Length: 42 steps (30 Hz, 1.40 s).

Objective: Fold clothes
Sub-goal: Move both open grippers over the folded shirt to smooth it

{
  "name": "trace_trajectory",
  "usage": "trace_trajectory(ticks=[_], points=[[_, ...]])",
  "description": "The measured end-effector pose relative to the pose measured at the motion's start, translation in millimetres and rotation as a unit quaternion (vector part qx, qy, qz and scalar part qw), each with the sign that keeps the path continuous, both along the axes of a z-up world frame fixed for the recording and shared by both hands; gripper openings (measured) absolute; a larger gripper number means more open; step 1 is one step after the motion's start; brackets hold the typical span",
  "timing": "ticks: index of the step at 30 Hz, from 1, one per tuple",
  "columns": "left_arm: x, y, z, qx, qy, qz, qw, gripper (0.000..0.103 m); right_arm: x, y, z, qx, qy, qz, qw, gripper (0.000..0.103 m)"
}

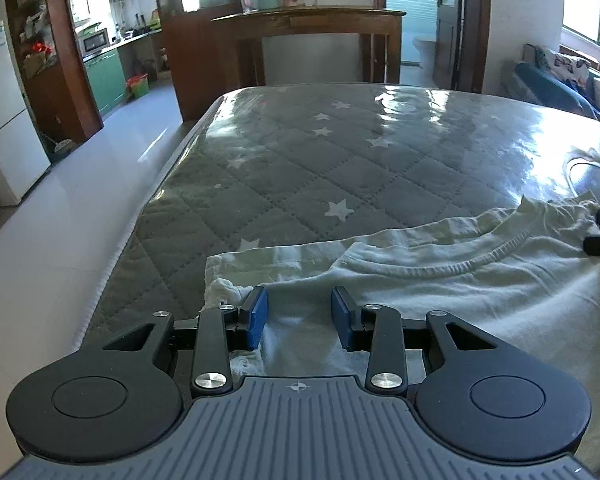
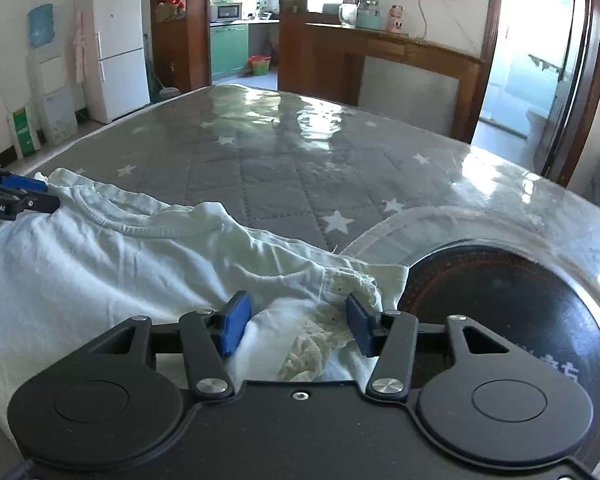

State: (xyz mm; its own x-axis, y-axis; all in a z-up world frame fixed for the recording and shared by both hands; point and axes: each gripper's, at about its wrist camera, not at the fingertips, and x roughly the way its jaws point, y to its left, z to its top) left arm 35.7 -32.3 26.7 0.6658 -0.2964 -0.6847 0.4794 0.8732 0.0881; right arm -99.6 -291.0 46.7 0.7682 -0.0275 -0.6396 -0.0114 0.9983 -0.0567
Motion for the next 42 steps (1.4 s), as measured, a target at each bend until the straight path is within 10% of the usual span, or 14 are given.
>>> trace_trajectory(ticks=[42], points=[[-127, 47, 0, 0.013, -0.057, 0.014, 0.9982, 0.048, -124, 43, 2, 0.018, -0.025, 0.044, 0.999, 0.061]])
